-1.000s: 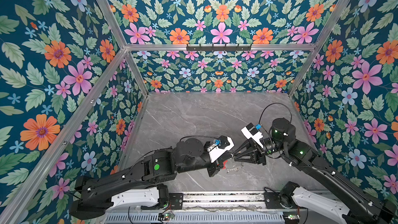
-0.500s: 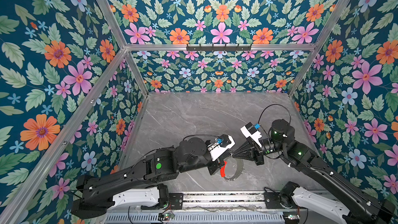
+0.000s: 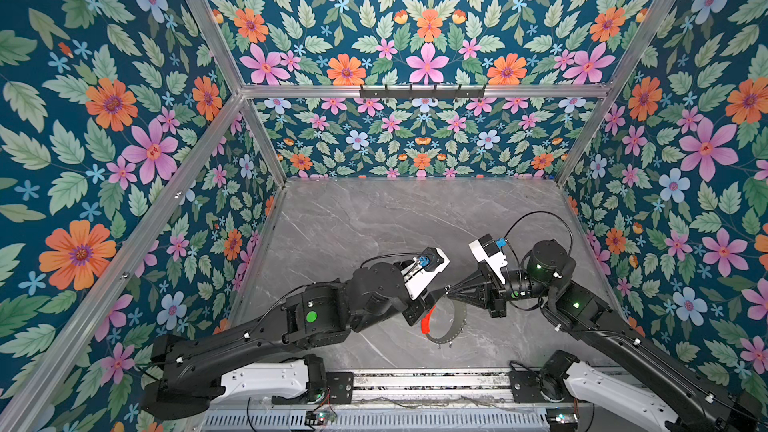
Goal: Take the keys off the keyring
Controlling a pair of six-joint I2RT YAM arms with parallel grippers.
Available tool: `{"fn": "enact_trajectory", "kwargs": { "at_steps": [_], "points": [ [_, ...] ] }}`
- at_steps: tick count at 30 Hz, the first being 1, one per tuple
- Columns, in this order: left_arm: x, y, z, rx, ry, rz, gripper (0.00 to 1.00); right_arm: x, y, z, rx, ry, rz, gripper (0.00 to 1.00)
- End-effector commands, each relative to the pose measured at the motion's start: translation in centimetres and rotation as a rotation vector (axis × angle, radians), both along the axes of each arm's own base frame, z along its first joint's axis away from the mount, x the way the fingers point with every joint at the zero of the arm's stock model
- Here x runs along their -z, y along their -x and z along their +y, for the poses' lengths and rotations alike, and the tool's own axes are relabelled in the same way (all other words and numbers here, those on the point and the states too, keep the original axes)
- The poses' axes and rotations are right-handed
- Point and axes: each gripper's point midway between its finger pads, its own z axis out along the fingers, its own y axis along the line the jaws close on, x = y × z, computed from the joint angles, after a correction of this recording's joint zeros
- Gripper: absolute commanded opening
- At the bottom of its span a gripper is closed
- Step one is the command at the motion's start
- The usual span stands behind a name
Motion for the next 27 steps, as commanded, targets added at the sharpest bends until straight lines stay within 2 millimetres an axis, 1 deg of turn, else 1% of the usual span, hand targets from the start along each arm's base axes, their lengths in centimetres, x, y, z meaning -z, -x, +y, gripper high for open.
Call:
{"fn": "enact_trajectory", "kwargs": {
  "at_steps": [1, 4, 9, 11, 13, 15, 17, 19, 21, 22, 24, 25, 27],
  "points": [
    [-0.3, -0.8, -0.2, -0.033, -0.055, -0.024, 0.56, -1.1, -0.4, 0.3, 0.022, -0.044, -0.012, 0.0],
    [-0.4, -1.3, -0.7, -0.035, -0.124, -0.03, 0.57, -0.6, -0.6, 0.4, 0.04, -0.041, -0.006, 0.0],
    [-0.1, -2.2, -1.2, -0.051, -0.191, -0.01, 0.57, -0.6, -0.9, 0.1, 0.078, -0.069, -0.007, 0.0],
    [-0.3, -3.0, -0.9, -0.086, -0.19, -0.008, 0.56, -0.5, -1.1, -0.1, 0.101, -0.081, -0.008, 0.0],
    [-1.1, -4.6, -0.2, -0.159, -0.164, -0.01, 0.56, -0.4, -1.3, -0.2, 0.123, -0.087, -0.014, 0.0],
    [-1.9, -5.3, 0.5, -0.191, -0.127, -0.007, 0.55, -0.4, -1.6, -0.5, 0.156, -0.098, -0.021, 0.0],
    [-2.7, -4.9, 0.8, -0.177, -0.066, 0.003, 0.55, -0.5, -2.0, -0.9, 0.2, -0.105, -0.03, 0.0],
    [-3.2, -4.3, 1.1, -0.143, -0.004, 0.021, 0.52, -0.6, -2.4, -1.3, 0.247, -0.109, -0.044, 0.0],
    [-3.6, -2.8, 1.2, -0.059, 0.066, 0.045, 0.48, -0.6, -2.7, -1.7, 0.285, -0.107, -0.054, 0.0],
    [-3.8, -1.8, 1.1, 0.0, 0.101, 0.055, 0.47, -0.7, -2.9, -1.8, 0.299, -0.105, -0.056, 0.0],
    [-4.4, 0.3, 0.9, 0.113, 0.185, 0.068, 0.5, -0.8, -3.0, -1.8, 0.302, -0.105, -0.057, 0.0],
    [-4.4, 0.7, 0.8, 0.134, 0.205, 0.073, 0.52, -0.9, -3.0, -1.8, 0.304, -0.106, -0.056, 0.0],
    [-3.8, 0.9, 0.4, 0.155, 0.196, 0.089, 0.54, -1.1, -3.2, -1.7, 0.305, -0.106, -0.054, 0.0]
  ]
}}
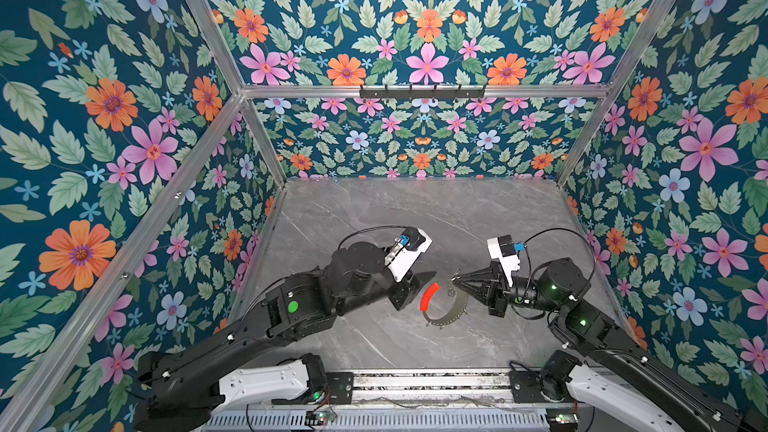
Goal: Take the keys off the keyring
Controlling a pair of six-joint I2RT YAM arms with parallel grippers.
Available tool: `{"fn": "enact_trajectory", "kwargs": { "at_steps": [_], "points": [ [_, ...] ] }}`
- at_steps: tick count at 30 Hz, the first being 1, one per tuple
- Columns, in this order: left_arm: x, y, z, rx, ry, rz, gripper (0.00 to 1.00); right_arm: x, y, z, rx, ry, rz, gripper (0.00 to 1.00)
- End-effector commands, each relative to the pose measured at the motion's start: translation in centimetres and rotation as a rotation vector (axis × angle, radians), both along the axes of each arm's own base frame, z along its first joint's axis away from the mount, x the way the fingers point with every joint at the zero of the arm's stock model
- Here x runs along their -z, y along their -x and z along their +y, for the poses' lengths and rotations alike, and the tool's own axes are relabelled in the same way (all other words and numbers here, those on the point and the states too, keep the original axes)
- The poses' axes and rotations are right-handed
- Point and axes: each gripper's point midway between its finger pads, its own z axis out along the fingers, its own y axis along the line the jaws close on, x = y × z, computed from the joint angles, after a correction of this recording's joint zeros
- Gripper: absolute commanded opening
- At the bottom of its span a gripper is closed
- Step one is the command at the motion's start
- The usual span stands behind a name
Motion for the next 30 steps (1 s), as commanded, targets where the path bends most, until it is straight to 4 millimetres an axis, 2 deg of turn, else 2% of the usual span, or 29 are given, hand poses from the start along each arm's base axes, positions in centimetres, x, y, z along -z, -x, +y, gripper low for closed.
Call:
{"fn": "enact_trajectory", "kwargs": {
  "at_steps": [1, 4, 8, 11, 17, 25, 30],
  "points": [
    [-1.2, 1.7, -2.1, 0.127, 0.092, 0.022, 0.54, -1.0, -0.6, 0.0, 0.033, -0.022, -0.019, 0.0],
    [0.0, 1.7, -3.4, 0.156, 0.06, 0.036, 0.54, -1.2, -0.7, 0.2, 0.027, -0.022, -0.014, 0.0],
    [0.2, 1.3, -4.2, 0.161, 0.043, 0.016, 0.44, -1.2, -0.8, 0.2, 0.028, -0.018, -0.008, 0.0],
    [0.3, 1.1, -4.4, 0.157, 0.034, 0.01, 0.34, -1.2, -0.8, 0.2, 0.028, -0.018, -0.007, 0.0],
    [-0.4, 1.5, -4.1, 0.173, 0.059, 0.009, 0.23, -1.0, -0.9, 0.2, 0.033, -0.011, -0.002, 0.0],
    [0.5, 1.8, -4.7, 0.199, 0.038, 0.043, 0.19, -1.1, -1.0, 0.2, 0.038, -0.013, -0.006, 0.0],
    [0.5, 1.6, -4.8, 0.187, 0.036, 0.038, 0.08, -1.2, -1.0, 0.2, 0.04, -0.015, -0.006, 0.0]
  ]
}}
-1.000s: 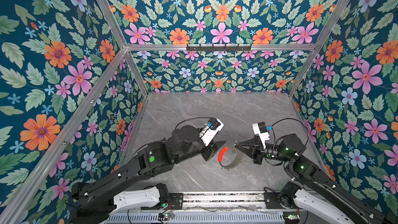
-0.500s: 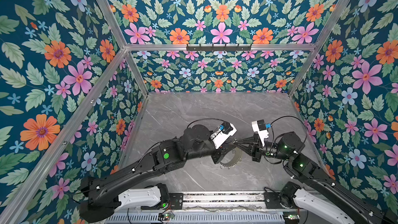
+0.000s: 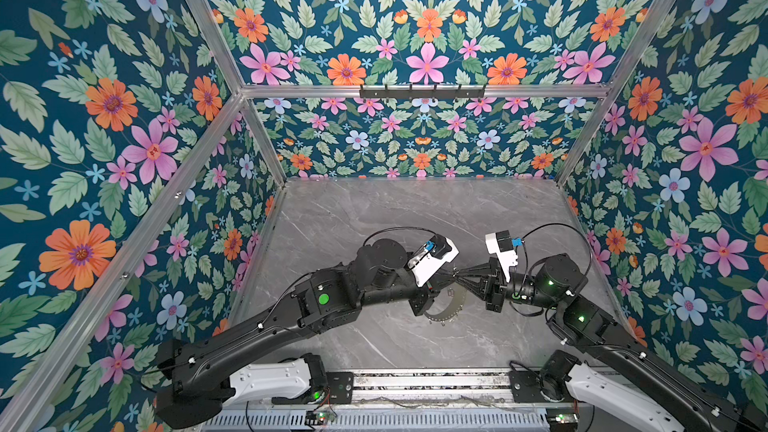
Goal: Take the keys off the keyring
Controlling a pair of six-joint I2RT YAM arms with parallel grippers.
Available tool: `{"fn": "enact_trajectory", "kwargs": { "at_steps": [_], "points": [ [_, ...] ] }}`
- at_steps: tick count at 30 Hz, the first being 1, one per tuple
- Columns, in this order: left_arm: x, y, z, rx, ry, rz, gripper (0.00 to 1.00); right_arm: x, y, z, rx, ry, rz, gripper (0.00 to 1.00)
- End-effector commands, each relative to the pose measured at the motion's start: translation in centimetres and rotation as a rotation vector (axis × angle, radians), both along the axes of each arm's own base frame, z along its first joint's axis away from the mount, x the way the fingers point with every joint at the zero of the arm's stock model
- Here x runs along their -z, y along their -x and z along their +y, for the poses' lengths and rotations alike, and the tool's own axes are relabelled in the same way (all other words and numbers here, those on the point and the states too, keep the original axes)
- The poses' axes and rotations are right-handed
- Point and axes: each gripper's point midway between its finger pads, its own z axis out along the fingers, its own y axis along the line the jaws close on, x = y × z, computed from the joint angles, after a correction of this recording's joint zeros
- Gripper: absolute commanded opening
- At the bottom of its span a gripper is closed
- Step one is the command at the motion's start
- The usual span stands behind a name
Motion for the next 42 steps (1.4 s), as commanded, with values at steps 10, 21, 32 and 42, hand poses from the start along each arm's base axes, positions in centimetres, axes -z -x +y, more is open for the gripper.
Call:
{"fn": "enact_trajectory", "kwargs": {
  "at_steps": [10, 21, 32, 42],
  "points": [
    [-0.3, -0.4, -0.3, -0.016, 0.001, -0.012, 0.1, -1.2, -0.1, -0.1, 0.01, -0.03, -0.023, 0.0],
    [-0.5, -0.6, -0.2, -0.024, 0.007, -0.021, 0.1, -1.5, 0.1, 0.0, -0.001, -0.038, -0.025, 0.0],
    [-0.2, -1.0, -0.1, -0.045, -0.009, -0.031, 0.0, -1.8, 0.4, 0.0, -0.011, -0.045, -0.028, 0.0],
    [-1.2, -0.2, 0.7, -0.006, 0.03, -0.078, 0.0, -0.8, 0.8, -0.2, -0.015, 0.005, -0.032, 0.3]
  ]
}}
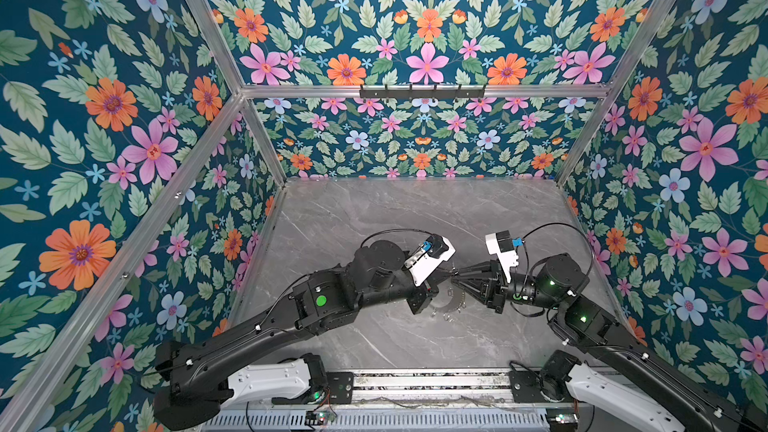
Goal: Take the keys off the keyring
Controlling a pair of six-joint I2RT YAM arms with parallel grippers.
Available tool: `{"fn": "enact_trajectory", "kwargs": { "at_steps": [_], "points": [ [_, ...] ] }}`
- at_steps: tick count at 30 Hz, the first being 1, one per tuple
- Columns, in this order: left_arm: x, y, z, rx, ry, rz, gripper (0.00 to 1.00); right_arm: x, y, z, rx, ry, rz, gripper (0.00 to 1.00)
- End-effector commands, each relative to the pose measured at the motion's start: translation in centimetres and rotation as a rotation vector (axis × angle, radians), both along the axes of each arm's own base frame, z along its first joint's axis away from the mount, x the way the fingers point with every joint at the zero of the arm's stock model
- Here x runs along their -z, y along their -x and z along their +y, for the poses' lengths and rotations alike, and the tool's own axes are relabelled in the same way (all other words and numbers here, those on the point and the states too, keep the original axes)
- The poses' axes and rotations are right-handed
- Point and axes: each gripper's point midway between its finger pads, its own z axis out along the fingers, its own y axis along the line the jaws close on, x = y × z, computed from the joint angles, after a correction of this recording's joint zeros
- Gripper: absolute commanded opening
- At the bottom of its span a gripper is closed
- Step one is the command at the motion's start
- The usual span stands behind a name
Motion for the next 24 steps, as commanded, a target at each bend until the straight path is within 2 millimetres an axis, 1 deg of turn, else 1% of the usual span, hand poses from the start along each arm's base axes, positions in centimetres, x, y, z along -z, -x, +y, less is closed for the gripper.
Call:
{"fn": "enact_trajectory", "kwargs": {
  "at_steps": [1, 5, 9, 14, 15, 16, 17, 18, 20, 22, 24],
  "points": [
    [-1.2, 0.6, 0.0, 0.039, 0.036, -0.036, 0.0, 0.0, 0.2, -0.3, 0.01, 0.015, -0.026, 0.32],
    [-1.7, 1.0, 0.6, 0.053, 0.042, -0.046, 0.0, 0.5, 0.5, -0.8, 0.02, 0.048, -0.036, 0.39],
    [-1.9, 1.6, 0.9, 0.084, 0.046, -0.049, 0.0, 0.5, 1.1, -1.5, 0.028, 0.064, -0.058, 0.45],
    [-2.4, 2.1, 1.3, 0.102, 0.062, -0.056, 0.0, 0.5, 1.6, -1.8, 0.021, 0.075, -0.074, 0.46],
    [-2.5, 2.2, 1.3, 0.108, 0.071, -0.058, 0.0, 0.5, 1.7, -1.8, 0.016, 0.071, -0.079, 0.45],
    [-2.6, 2.4, 1.4, 0.115, 0.078, -0.059, 0.0, 0.4, 2.0, -1.7, -0.001, 0.065, -0.09, 0.37],
    [-2.7, 2.5, 1.4, 0.12, 0.085, -0.058, 0.0, 0.4, 2.1, -1.6, -0.014, 0.063, -0.094, 0.33],
    [-2.8, 2.6, 1.4, 0.128, 0.094, -0.057, 0.0, 0.3, 2.3, -1.6, -0.024, 0.06, -0.103, 0.32],
    [-2.9, 2.9, 1.4, 0.14, 0.108, -0.055, 0.0, 0.2, 2.3, -1.5, -0.024, 0.055, -0.119, 0.34],
    [-2.8, 3.0, 1.3, 0.148, 0.118, -0.052, 0.0, -0.1, 2.5, -1.5, -0.035, 0.038, -0.137, 0.4],
    [-2.7, 2.9, 1.2, 0.141, 0.121, -0.05, 0.0, -0.4, 2.7, -1.4, -0.05, 0.026, -0.153, 0.44]
  ]
}}
